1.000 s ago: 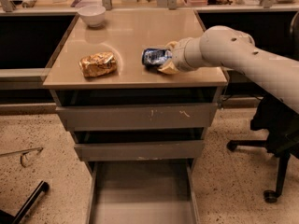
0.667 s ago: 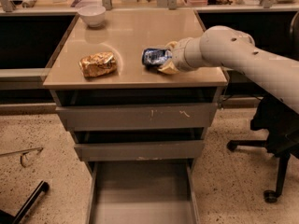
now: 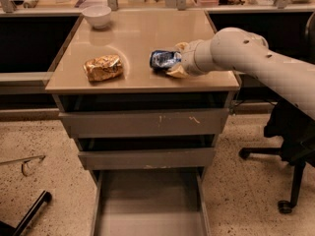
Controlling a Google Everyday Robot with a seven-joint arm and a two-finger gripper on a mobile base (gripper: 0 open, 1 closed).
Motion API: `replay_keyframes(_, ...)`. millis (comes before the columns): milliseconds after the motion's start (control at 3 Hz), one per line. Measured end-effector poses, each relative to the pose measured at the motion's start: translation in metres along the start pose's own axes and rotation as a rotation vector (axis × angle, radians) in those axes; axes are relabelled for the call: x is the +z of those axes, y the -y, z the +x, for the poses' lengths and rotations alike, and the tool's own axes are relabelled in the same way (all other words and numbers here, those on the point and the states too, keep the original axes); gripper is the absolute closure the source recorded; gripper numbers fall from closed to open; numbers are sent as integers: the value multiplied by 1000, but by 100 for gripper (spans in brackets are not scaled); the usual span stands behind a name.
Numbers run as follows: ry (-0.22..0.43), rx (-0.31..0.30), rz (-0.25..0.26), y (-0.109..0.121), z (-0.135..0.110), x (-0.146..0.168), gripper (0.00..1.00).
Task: Pick pepsi can from bottom drawer and place on counter
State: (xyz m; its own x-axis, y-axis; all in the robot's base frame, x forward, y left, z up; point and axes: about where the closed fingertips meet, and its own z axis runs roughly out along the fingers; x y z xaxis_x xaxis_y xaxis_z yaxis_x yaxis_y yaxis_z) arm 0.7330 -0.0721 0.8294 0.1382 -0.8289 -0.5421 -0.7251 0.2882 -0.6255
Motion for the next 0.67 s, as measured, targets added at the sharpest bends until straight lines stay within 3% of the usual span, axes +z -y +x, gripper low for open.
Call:
replay_keyframes(333, 0, 0, 0, 0, 0, 0, 0)
replay_keyframes(667, 0, 0, 0, 0, 0, 0, 0)
